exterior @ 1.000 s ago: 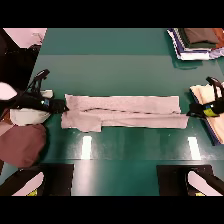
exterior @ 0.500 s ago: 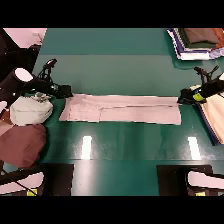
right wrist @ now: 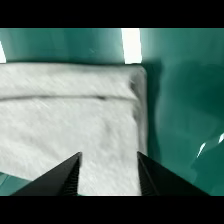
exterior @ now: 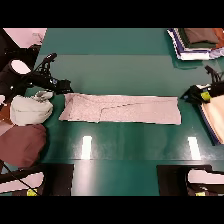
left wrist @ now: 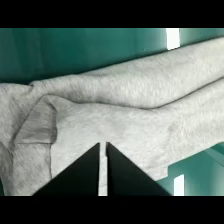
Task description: Fold the shirts.
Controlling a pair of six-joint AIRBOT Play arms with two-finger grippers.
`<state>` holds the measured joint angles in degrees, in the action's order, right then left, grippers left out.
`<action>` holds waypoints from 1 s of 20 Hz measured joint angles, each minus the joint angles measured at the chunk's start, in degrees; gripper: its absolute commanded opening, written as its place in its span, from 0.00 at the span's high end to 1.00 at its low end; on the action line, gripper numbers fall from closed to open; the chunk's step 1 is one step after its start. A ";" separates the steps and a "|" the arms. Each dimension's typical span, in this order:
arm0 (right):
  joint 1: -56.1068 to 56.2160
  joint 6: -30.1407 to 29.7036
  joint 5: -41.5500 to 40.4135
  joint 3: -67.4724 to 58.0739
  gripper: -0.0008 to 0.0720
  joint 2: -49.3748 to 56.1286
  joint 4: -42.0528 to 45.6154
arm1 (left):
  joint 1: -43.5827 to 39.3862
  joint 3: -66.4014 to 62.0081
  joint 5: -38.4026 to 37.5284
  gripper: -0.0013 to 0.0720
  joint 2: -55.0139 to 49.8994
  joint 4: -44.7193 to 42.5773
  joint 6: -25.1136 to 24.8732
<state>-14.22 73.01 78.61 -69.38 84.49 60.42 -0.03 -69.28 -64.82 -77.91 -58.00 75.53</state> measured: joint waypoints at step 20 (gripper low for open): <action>-2.86 -17.09 -0.46 13.27 0.98 5.01 -16.70 | -10.29 -1.55 4.48 0.95 -4.13 4.81 4.22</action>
<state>-17.08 55.92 78.15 -56.12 89.49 43.72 -10.33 -70.83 -60.34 -82.04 -53.19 79.75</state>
